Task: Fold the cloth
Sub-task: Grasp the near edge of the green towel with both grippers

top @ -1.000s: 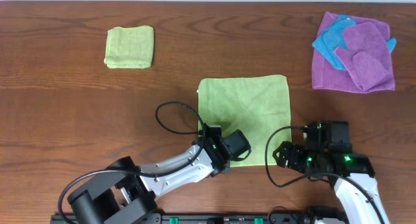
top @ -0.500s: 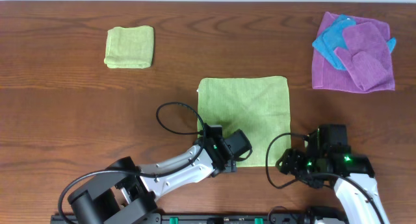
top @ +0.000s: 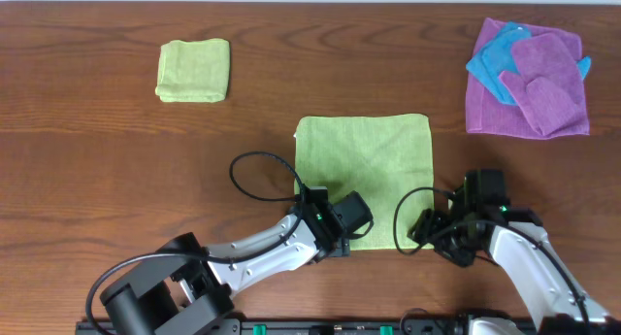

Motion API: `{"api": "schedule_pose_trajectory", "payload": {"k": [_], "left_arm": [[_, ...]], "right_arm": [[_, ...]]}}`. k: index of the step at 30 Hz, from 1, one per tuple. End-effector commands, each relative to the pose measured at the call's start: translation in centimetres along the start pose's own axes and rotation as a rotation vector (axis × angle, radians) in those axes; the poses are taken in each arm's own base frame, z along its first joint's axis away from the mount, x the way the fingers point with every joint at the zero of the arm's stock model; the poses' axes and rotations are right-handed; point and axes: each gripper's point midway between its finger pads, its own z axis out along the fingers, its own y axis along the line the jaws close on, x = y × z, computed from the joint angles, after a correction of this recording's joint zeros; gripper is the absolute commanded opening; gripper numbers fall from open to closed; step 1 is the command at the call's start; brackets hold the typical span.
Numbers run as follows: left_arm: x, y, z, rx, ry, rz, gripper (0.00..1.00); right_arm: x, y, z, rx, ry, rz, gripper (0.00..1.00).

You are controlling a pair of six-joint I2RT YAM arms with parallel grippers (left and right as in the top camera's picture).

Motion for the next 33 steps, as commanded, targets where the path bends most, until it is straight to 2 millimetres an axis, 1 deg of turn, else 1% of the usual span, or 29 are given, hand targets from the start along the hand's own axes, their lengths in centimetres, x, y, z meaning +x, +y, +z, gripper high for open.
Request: {"api": "schedule_pose_trajectory", "payload": {"k": [1, 2, 3, 5, 6, 7, 9, 11, 12, 14, 16, 17, 19, 20, 21, 22, 23, 25, 26, 28, 33], "left_arm": [[1.2, 1.7, 1.7, -0.061, 0.057, -0.006, 0.9], [1.2, 1.7, 1.7, -0.061, 0.057, -0.003, 0.9], [1.2, 1.7, 1.7, -0.06, 0.057, -0.002, 0.9], [1.2, 1.7, 1.7, -0.061, 0.057, -0.002, 0.9], [1.2, 1.7, 1.7, -0.06, 0.057, -0.002, 0.87], [1.2, 1.7, 1.7, -0.06, 0.057, -0.001, 0.78], [1.3, 1.7, 1.7, -0.061, 0.059, 0.001, 0.65], [1.4, 1.6, 1.6, -0.058, 0.064, 0.0, 0.35], [1.4, 1.6, 1.6, -0.058, 0.064, 0.001, 0.29], [1.4, 1.6, 1.6, -0.058, 0.064, 0.001, 0.19], [1.3, 1.6, 1.6, -0.058, 0.064, -0.001, 0.14], [1.3, 1.6, 1.6, -0.057, 0.064, -0.002, 0.14], [1.1, 1.6, 1.6, -0.055, 0.063, -0.006, 0.15], [1.1, 1.6, 1.6, -0.055, 0.063, -0.007, 0.25], [1.1, 1.6, 1.6, -0.055, 0.063, -0.008, 0.5], [1.1, 1.7, 1.6, -0.056, 0.064, -0.008, 0.76], [1.2, 1.6, 1.6, -0.054, 0.069, -0.008, 0.89], [1.5, 1.7, 1.6, -0.055, 0.084, -0.008, 0.91], [1.6, 1.9, 1.5, -0.063, 0.089, -0.008, 0.91], [1.9, 2.4, 1.5, -0.085, 0.102, -0.005, 0.89], [2.4, 4.1, 0.7, -0.151, 0.141, -0.017, 0.88]], "right_arm": [[0.6, -1.2, 1.4, 0.035, 0.037, 0.016, 0.63], [0.6, -1.2, 1.5, 0.036, 0.037, 0.008, 0.55], [0.6, -1.2, 1.5, 0.036, 0.037, 0.002, 0.43], [0.6, -1.3, 1.5, 0.037, 0.039, 0.003, 0.33], [0.7, -1.3, 1.5, 0.038, 0.043, 0.004, 0.3], [0.9, -1.3, 1.5, 0.04, 0.048, 0.006, 0.24], [1.2, -1.5, 1.4, 0.045, 0.06, 0.01, 0.15], [1.3, -1.5, 1.4, 0.049, 0.067, 0.013, 0.1], [1.4, -1.6, 1.4, 0.051, 0.069, 0.014, 0.09], [1.5, -1.7, 1.4, 0.058, 0.073, 0.027, 0.04], [1.8, -1.9, 1.4, 0.065, 0.082, 0.036, 0.01], [1.8, -1.8, 1.4, 0.064, 0.083, 0.039, 0.02], [1.8, -1.9, 1.4, 0.065, 0.082, 0.042, 0.01], [1.8, -1.9, 1.4, 0.065, 0.083, 0.042, 0.01], [1.8, -1.9, 1.4, 0.065, 0.083, 0.042, 0.04], [1.8, -1.9, 1.4, 0.065, 0.083, 0.042, 0.08], [1.8, -1.9, 1.4, 0.065, 0.083, 0.042, 0.1], [1.8, -1.9, 1.3, 0.065, 0.085, 0.045, 0.17], [1.9, -1.9, 1.3, 0.066, 0.087, 0.051, 0.17], [1.9, -1.9, 1.3, 0.067, 0.088, 0.052, 0.13], [1.9, -1.9, 1.3, 0.068, 0.088, 0.055, 0.11]]}}
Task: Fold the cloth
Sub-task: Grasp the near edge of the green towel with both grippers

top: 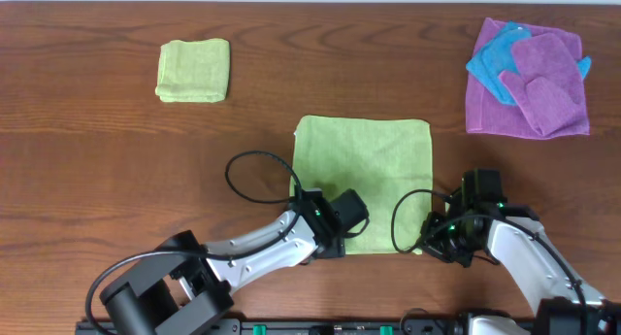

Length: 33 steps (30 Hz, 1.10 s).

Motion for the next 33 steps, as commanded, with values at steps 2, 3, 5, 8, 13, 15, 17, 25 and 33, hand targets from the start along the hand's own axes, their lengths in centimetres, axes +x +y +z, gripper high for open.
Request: {"api": "schedule_pose_trajectory", "payload": {"k": [2, 3, 5, 8, 13, 15, 17, 25, 33], "left_arm": [[1.1, 2.7, 0.6, -0.098, 0.065, -0.012, 0.88], [0.9, 2.8, 0.3, -0.094, 0.059, -0.016, 0.88], [0.5, 2.7, -0.2, -0.073, 0.047, -0.027, 0.86], [-0.2, 2.6, -1.1, -0.053, 0.01, -0.034, 0.88], [-0.7, 2.8, -1.7, -0.052, -0.024, -0.035, 0.96], [-0.5, 3.1, -1.7, -0.067, -0.014, -0.034, 0.94], [-0.3, 3.7, -1.7, -0.092, -0.011, -0.032, 0.83], [-0.4, 5.9, -1.9, -0.188, -0.029, -0.023, 0.56], [-0.9, 5.6, -1.3, -0.172, -0.059, -0.027, 0.58]], "right_arm": [[0.7, -1.6, 0.6, 0.065, 0.02, 0.031, 0.1], [0.7, -1.6, 0.6, 0.068, 0.019, 0.031, 0.1], [0.7, -1.7, 0.6, 0.068, 0.018, 0.031, 0.1], [0.6, -1.7, 0.6, 0.074, 0.014, 0.03, 0.1], [0.6, -1.7, 0.6, 0.074, 0.014, 0.03, 0.09], [0.6, -1.8, 0.6, 0.074, 0.015, 0.031, 0.08], [0.6, -1.8, 0.6, 0.075, 0.015, 0.033, 0.08], [0.6, -1.7, 0.6, 0.074, 0.014, 0.033, 0.09], [0.6, -1.7, 0.6, 0.074, 0.014, 0.033, 0.08]]}}
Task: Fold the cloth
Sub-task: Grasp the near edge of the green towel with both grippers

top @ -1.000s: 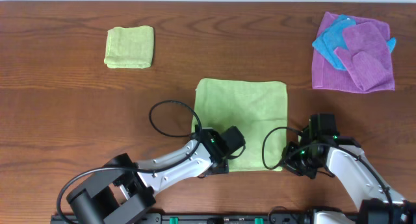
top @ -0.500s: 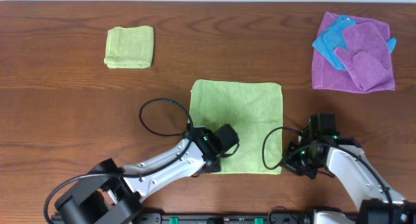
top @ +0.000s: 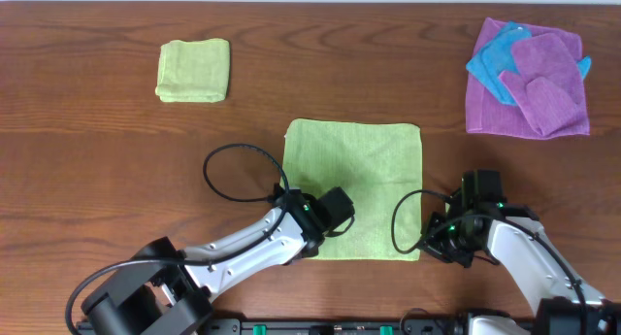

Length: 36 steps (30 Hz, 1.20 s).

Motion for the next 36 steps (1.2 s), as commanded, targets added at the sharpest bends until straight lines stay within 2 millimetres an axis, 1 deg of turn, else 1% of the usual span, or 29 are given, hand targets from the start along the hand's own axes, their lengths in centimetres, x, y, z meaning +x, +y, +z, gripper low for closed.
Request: {"api": "schedule_pose_trajectory", "payload": {"k": [1, 5, 8, 9, 13, 15, 16, 18, 19, 20, 21, 23, 24, 27, 28, 29, 30, 32, 33, 34, 36], "left_arm": [[0.0, 1.2, 0.6, -0.037, -0.014, -0.002, 0.58], [0.5, 1.7, 1.2, -0.05, -0.001, 0.0, 0.56], [0.6, 1.8, 1.4, -0.051, -0.001, 0.001, 0.4], [0.6, 1.7, 1.4, -0.047, -0.003, 0.0, 0.37], [0.1, 0.9, 1.5, -0.014, -0.023, -0.008, 0.36], [-0.2, 0.5, 1.4, 0.0, -0.032, -0.011, 0.29], [-0.2, 0.4, 1.4, 0.004, -0.036, -0.012, 0.24], [-0.4, 0.2, 1.4, 0.011, -0.044, -0.013, 0.22], [-0.5, 0.1, 1.4, 0.015, -0.046, -0.014, 0.18], [-0.5, 0.1, 1.4, 0.016, -0.047, -0.015, 0.12], [-0.5, 0.1, 1.4, 0.017, -0.047, -0.015, 0.1], [-0.5, 0.1, 1.4, 0.017, -0.047, -0.015, 0.09], [-0.5, 0.1, 1.4, 0.017, -0.047, -0.015, 0.06], [-0.5, 0.1, 1.4, 0.017, -0.046, -0.014, 0.06], [-0.4, 0.1, 1.4, 0.019, -0.042, -0.014, 0.06], [-0.4, 0.0, 1.4, 0.019, -0.042, -0.014, 0.06], [-0.4, 0.0, 1.4, 0.021, -0.038, -0.015, 0.06], [-0.2, 0.0, 1.4, 0.025, -0.032, -0.014, 0.06], [-0.2, -0.1, 1.4, 0.026, -0.03, -0.014, 0.06], [-0.2, -0.1, 1.4, 0.026, -0.03, -0.014, 0.06], [-0.2, -0.1, 1.4, 0.027, -0.03, -0.014, 0.06]], "right_arm": [[0.6, -1.6, 0.6, 0.066, 0.015, 0.032, 0.09], [0.6, -1.6, 0.6, 0.066, 0.014, 0.031, 0.09], [0.6, -1.6, 0.6, 0.066, 0.015, 0.032, 0.09], [0.6, -1.6, 0.6, 0.066, 0.015, 0.032, 0.09], [0.6, -1.6, 0.6, 0.065, 0.015, 0.032, 0.09], [0.6, -1.6, 0.6, 0.066, 0.016, 0.032, 0.09], [0.6, -1.6, 0.6, 0.066, 0.016, 0.032, 0.09], [0.7, -1.6, 0.6, 0.066, 0.017, 0.032, 0.09], [0.7, -1.6, 0.6, 0.066, 0.017, 0.032, 0.09], [0.7, -1.6, 0.6, 0.066, 0.018, 0.033, 0.09], [0.7, -1.6, 0.6, 0.066, 0.018, 0.033, 0.09], [0.7, -1.6, 0.6, 0.066, 0.018, 0.033, 0.09], [0.7, -1.6, 0.6, 0.066, 0.018, 0.033, 0.09], [0.7, -1.6, 0.6, 0.066, 0.018, 0.033, 0.11], [0.7, -1.6, 0.6, 0.066, 0.018, 0.033, 0.13], [0.7, -1.6, 0.6, 0.066, 0.018, 0.033, 0.22], [0.7, -1.6, 0.6, 0.066, 0.018, 0.033, 0.27], [0.7, -1.6, 0.6, 0.066, 0.018, 0.033, 0.35], [0.7, -1.6, 0.6, 0.066, 0.018, 0.033, 0.4], [0.7, -1.6, 0.6, 0.065, 0.02, 0.034, 0.41], [1.1, -1.5, 0.6, 0.058, 0.036, 0.046, 0.4]]}}
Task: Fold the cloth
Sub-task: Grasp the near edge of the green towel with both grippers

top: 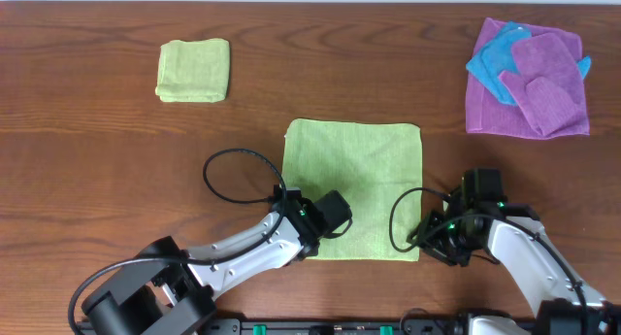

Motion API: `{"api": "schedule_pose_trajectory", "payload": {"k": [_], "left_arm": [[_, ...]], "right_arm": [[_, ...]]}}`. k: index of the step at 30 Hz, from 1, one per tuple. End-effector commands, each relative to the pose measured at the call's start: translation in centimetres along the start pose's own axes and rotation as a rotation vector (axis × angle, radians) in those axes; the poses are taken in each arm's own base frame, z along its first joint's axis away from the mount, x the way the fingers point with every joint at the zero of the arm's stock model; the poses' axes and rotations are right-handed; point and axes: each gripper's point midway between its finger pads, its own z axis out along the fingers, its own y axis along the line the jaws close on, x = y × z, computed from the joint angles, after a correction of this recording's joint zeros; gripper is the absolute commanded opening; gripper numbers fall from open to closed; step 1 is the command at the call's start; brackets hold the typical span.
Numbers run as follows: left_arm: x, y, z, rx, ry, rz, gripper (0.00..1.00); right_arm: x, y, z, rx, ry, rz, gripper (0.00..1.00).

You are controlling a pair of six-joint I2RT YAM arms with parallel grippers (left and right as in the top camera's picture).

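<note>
A light green cloth [354, 184] lies flat and unfolded in the middle of the table. My left gripper [312, 240] points down onto its near left corner. Its fingers are mostly hidden under the wrist and look shut on the fabric there. My right gripper [423, 242] sits at the cloth's near right corner and touches its edge. Its fingers are dark and bunched, so their state does not show.
A folded green cloth [193, 70] lies at the far left. A pile of purple and blue cloths [529, 76] sits at the far right. Black cables [233, 175] loop beside both wrists.
My right gripper has edged slightly left, closer to the cloth's near right corner. The left gripper and the cloth are nearly where they were.
At first the cloth lay a little farther right, with both grippers at its near corners. It held there at the second moment. Later the cloth and my left gripper stood farther left and nearer the front edge. The right gripper has closed in on its corner.
</note>
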Motion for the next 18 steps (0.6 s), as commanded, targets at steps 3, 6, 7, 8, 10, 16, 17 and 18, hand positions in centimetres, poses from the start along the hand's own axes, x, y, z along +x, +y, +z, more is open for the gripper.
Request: {"api": "schedule_pose_trajectory", "payload": {"k": [3, 6, 7, 8, 10, 16, 17, 18], "left_arm": [[0.1, 0.4, 0.2, -0.01, 0.006, -0.002, 0.06], [0.1, 0.4, 0.2, -0.01, 0.006, -0.002, 0.06], [0.1, 0.4, 0.2, -0.01, 0.006, -0.002, 0.06], [0.1, 0.4, 0.2, -0.01, 0.006, -0.002, 0.06], [0.0, 0.4, 0.2, -0.009, 0.005, -0.002, 0.06], [-0.1, 0.3, 0.2, -0.008, 0.0, -0.003, 0.06], [-0.1, 0.3, 0.2, -0.008, 0.0, -0.003, 0.06], [-0.1, 0.3, 0.2, -0.008, -0.001, -0.003, 0.06]], "right_arm": [[1.0, -2.5, 0.7, 0.109, 0.023, 0.059, 0.38], [1.5, -2.8, 0.7, 0.121, 0.044, 0.093, 0.35], [1.4, -2.8, 0.7, 0.122, 0.04, 0.092, 0.35], [1.3, -2.8, 0.7, 0.124, 0.034, 0.09, 0.35], [1.3, -2.8, 0.7, 0.124, 0.034, 0.089, 0.35], [2.1, -2.0, 1.2, 0.131, 0.052, 0.036, 0.34], [2.2, -1.8, 1.3, 0.13, 0.055, 0.027, 0.34], [2.3, -1.6, 1.4, 0.13, 0.055, 0.015, 0.34]]}}
